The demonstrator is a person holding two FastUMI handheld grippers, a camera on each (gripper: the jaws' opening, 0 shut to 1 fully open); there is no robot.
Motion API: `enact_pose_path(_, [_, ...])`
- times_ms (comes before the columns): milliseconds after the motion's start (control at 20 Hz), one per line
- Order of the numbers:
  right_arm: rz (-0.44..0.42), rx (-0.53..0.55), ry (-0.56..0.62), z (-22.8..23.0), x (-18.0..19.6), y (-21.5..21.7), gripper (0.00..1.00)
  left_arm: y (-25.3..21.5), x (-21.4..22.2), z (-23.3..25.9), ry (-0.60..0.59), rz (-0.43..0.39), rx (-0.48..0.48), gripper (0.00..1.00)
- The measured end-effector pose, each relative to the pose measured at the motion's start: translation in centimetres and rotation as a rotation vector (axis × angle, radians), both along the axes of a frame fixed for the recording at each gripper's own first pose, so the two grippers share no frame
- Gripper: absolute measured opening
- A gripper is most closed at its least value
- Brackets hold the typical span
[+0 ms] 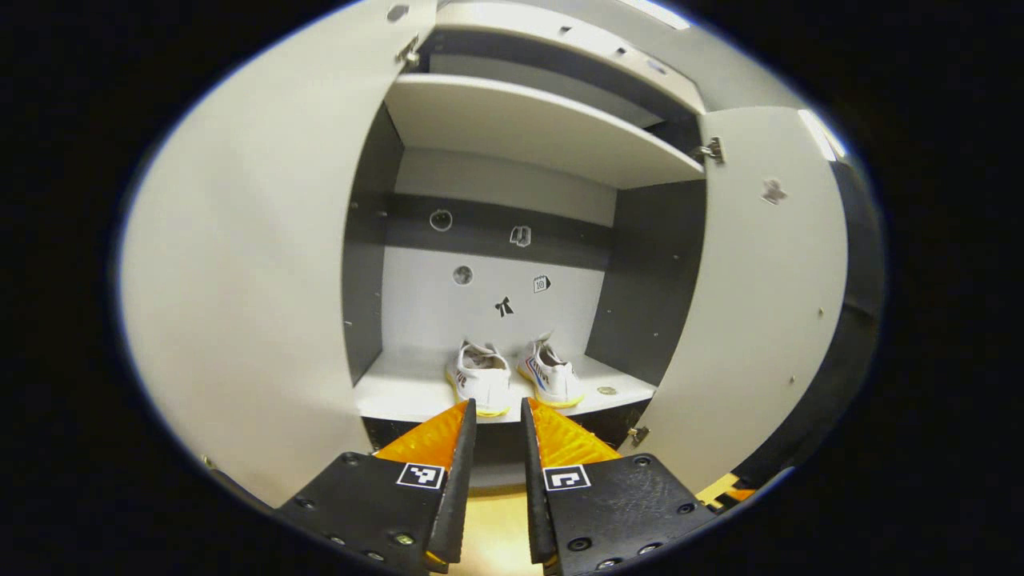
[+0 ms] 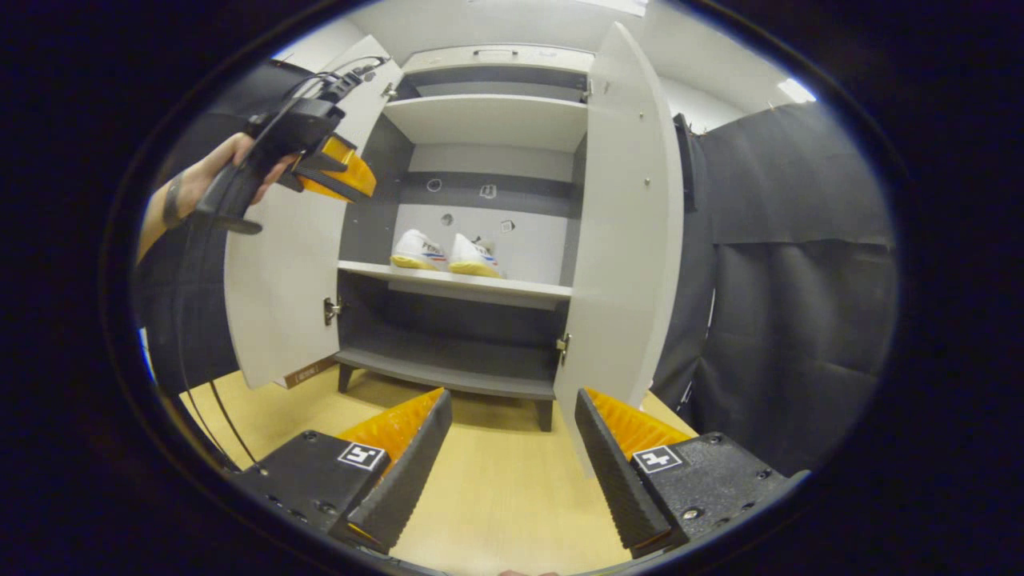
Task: Grab one shoe with the right hand and put it into the shoe cabinet, grab the other shoe with the left hand and put it into the shoe cabinet; then close the right door with the right hand and the left door with the left hand.
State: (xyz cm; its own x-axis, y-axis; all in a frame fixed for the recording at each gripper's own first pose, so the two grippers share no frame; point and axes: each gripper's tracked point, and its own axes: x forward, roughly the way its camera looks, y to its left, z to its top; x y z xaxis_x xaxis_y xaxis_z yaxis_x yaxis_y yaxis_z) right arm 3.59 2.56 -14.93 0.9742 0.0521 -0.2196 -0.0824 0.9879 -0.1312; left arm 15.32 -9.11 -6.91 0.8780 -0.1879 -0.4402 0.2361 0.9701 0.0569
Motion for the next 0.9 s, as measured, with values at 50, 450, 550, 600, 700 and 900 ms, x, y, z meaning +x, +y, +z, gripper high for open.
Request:
enact_pose_path(50, [0.009, 0.002, -0.002, 0.3, -0.1, 0.4, 0.98, 0.8, -2.1, 0.3, -0.045, 0.026, 0.020, 0.31])
enact_pose_path(450, [0.061, 0.019, -0.002, 0.9, -2.7, 3.4, 0.98, 3.6, -15.9, -5.5, -0.164, 0.158, 0.036, 0.32])
enact_pose_path(550, [0.049, 0.034, -0.017, 1.3, -3.3, 3.5, 0.98, 3.1, -17.9, -6.8, -0.178, 0.150, 0.051, 0.37])
enact_pose_path(600, [0.047, 0.037, -0.023, 1.4, -3.5, 3.6, 0.98, 2.5, -18.9, -7.2, -0.186, 0.134, 0.053, 0.40])
enact_pose_path(700, [0.043, 0.031, -0.024, 1.4, -3.9, 3.5, 0.97, 1.5, -20.3, -8.0, -0.177, 0.119, 0.061, 0.52])
enact_pose_path(900, [0.021, 0.047, -0.045, 2.0, -5.2, 2.7, 0.98, 1.1, -21.7, -9.0, -0.153, 0.126, 0.034, 0.67])
